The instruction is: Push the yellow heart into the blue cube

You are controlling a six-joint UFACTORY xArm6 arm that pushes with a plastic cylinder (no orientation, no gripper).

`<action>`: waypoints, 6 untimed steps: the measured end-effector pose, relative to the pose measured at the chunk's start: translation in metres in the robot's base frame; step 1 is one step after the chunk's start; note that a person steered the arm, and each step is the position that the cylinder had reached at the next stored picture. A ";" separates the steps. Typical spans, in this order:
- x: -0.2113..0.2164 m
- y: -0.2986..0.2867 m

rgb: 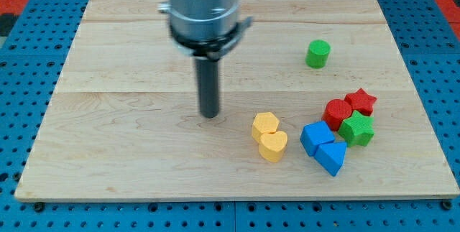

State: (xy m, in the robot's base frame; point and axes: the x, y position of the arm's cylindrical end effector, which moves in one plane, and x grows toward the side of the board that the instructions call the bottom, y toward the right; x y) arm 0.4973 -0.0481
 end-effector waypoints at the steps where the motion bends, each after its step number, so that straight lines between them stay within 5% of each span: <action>1: 0.044 0.068; 2: 0.060 0.135; 3: 0.096 0.097; 4: 0.121 0.121; 6: 0.108 0.296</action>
